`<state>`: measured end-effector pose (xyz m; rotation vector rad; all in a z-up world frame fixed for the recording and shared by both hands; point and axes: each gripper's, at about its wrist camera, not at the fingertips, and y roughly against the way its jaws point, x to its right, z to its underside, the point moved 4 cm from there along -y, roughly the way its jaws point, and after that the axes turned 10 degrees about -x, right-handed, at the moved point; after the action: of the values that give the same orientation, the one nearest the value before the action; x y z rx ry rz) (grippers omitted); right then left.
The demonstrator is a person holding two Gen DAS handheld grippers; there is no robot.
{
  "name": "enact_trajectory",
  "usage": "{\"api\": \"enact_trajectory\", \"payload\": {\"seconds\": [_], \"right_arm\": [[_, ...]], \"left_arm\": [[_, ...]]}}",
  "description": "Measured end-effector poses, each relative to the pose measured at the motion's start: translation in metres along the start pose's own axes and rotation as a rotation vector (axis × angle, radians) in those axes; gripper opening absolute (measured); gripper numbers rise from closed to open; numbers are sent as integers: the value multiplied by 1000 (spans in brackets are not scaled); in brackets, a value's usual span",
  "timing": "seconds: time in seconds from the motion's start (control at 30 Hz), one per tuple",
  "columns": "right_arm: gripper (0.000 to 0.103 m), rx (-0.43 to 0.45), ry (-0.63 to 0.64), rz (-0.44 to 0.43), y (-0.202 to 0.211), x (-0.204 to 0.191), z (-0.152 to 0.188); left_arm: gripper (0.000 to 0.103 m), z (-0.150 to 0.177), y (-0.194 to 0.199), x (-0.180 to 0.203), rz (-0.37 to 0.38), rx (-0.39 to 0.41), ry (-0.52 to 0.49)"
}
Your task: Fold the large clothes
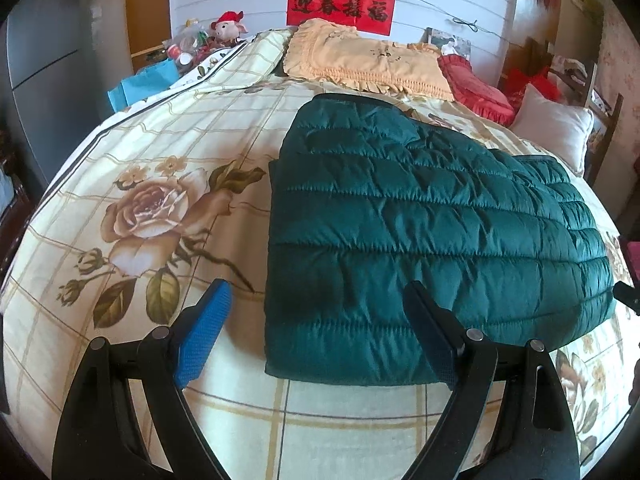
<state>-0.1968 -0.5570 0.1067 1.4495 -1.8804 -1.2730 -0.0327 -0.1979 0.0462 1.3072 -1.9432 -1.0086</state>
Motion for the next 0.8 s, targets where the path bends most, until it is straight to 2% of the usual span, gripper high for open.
{"api": "enact_trajectory", "payload": {"seconds": [0.43,0.8], "right_arm": [[103,-5,-3,51,2,17,3],[103,36,143,241,11,-24,6]], "left_arm": [[88,6,-3,2,-6,4,7],[88,7,-1,7,-8,6,11]]}}
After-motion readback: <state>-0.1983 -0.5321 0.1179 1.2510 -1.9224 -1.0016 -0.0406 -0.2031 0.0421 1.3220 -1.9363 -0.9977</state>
